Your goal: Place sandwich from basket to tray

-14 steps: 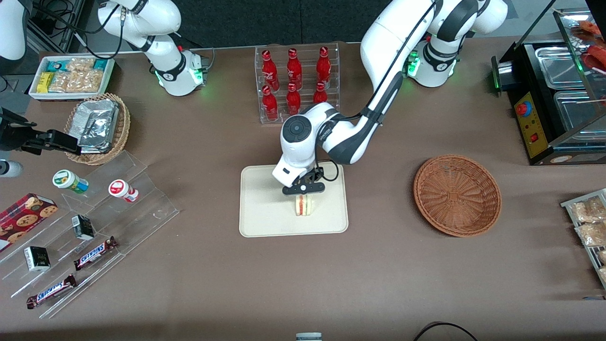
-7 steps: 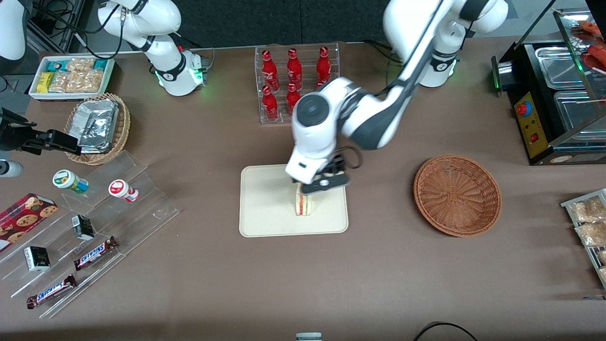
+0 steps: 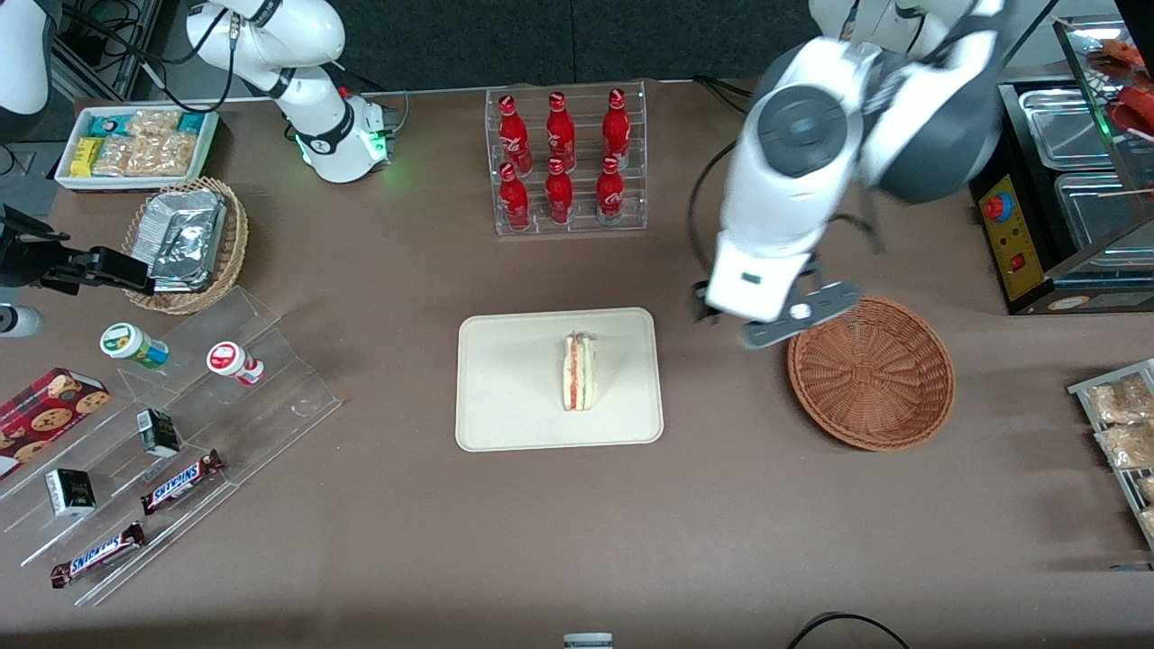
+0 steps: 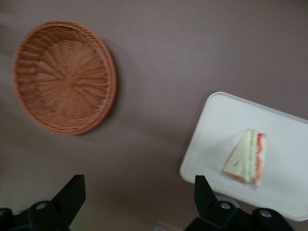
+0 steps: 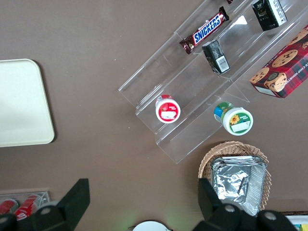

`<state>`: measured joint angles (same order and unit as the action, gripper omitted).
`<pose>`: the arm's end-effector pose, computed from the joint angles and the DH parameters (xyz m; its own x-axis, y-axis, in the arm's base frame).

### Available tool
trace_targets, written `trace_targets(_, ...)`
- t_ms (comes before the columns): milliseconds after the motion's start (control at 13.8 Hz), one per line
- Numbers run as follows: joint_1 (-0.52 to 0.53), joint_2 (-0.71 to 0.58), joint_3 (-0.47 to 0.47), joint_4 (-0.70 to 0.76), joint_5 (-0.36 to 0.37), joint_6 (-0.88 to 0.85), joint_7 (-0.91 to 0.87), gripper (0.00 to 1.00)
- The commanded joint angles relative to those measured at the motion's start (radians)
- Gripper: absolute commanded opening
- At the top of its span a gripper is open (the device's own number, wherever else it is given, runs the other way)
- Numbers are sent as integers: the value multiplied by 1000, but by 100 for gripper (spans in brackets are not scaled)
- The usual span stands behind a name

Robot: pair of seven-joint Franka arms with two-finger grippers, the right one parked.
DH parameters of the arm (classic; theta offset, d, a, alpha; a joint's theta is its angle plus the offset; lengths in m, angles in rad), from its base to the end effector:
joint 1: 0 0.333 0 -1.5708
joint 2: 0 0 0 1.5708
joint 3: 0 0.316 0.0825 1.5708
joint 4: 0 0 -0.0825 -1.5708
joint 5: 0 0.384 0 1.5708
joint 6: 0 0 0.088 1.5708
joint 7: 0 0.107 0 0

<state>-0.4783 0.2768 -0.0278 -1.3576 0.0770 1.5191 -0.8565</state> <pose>0.5557 -0.2955 0.5563 0.9384 0.3448 -0.0229 0.3390 -0.9315 -0.1321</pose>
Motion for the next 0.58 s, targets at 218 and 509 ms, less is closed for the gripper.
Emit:
trace_targets(218,188,-224,-8,-130,-46,-99,265,100)
trace_targets(509,320,-402,-8,-288,-74,-111,612,100)
